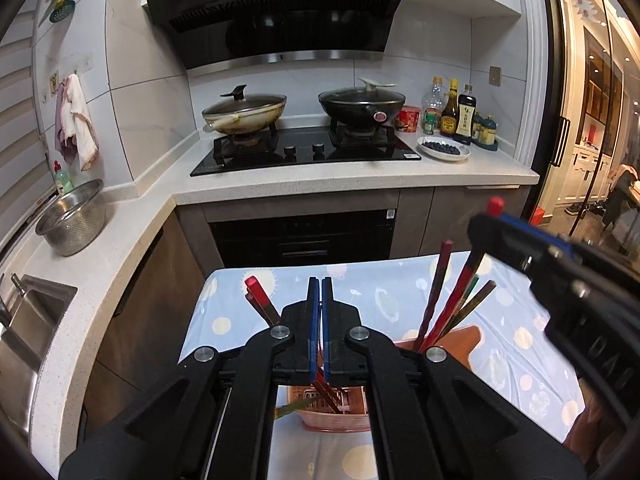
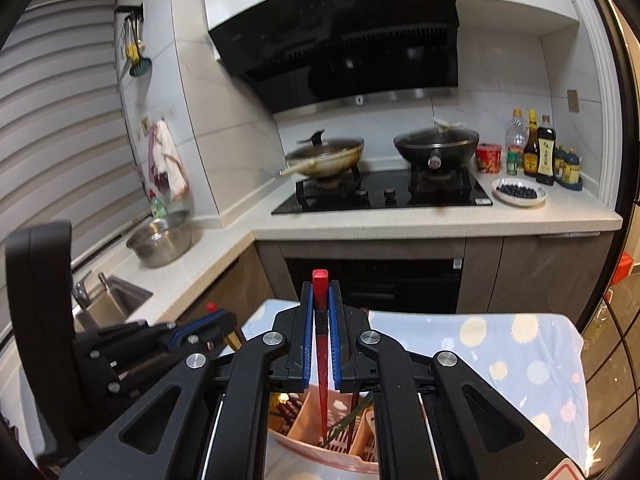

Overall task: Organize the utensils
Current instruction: 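Carry the spoon and chopstick to the pink caddy and lower them in with both grippers, then open both grippers to release the spoon and chopstick into the caddy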

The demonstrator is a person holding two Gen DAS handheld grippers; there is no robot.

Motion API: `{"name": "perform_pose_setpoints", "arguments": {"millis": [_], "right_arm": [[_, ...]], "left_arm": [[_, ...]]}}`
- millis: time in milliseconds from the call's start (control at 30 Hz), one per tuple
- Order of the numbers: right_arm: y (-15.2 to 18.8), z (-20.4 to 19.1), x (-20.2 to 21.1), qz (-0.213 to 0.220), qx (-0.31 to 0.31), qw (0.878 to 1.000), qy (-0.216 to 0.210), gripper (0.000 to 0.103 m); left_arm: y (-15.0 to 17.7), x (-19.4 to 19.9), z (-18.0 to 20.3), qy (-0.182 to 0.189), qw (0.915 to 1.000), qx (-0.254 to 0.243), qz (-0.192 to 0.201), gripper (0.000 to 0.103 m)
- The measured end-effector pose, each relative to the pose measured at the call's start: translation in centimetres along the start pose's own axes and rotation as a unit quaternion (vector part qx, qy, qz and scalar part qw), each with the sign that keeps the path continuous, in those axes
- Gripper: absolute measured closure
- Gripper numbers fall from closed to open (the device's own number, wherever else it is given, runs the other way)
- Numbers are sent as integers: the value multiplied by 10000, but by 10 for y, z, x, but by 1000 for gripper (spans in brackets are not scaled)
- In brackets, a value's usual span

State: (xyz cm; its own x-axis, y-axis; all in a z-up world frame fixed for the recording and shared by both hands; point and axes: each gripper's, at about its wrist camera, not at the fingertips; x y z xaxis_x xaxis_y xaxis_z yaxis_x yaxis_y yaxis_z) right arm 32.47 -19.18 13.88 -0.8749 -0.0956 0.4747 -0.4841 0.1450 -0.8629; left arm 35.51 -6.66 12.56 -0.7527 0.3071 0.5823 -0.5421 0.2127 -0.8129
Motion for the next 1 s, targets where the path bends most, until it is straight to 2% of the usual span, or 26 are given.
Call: {"name": "perform_pose_setpoints", "arguments": {"millis": [333,367,433,533,800,1000], "right_arm": [[19,3,-21,-338,120,9994,30,95],[20,3,-20,-324,121,9994,48,93],[22,3,-18,-335,117,9993,78,83],[25,2,-13,-283,159,9994,141,78],[33,0,13,-119,300,9988,367,77],[47,2,33,-160,224,9989,373,75]], "left_arm": [[3,-14,7,-37,9999,33,-89,101],[3,-13,8,-44,10000,39,-65,100],[4,-12,9,-93,9999,68,-28,99],[6,-9,10,-166,9998,108,1,76],[14,7,17,-187,9997,108,61,72],[31,28,21,-391,9990,164,124,52]]}}
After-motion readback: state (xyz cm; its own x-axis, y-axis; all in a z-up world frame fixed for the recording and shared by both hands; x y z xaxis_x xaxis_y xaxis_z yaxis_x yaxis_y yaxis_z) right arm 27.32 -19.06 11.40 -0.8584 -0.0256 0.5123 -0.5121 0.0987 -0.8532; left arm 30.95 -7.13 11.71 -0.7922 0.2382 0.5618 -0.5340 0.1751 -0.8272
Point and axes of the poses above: each gripper's, at about its wrist camera, not at the fingertips, and x roughly against the way its jaws point, z to its right, y to its underside, and after that the axes turned 5 degrees about y, right-handed
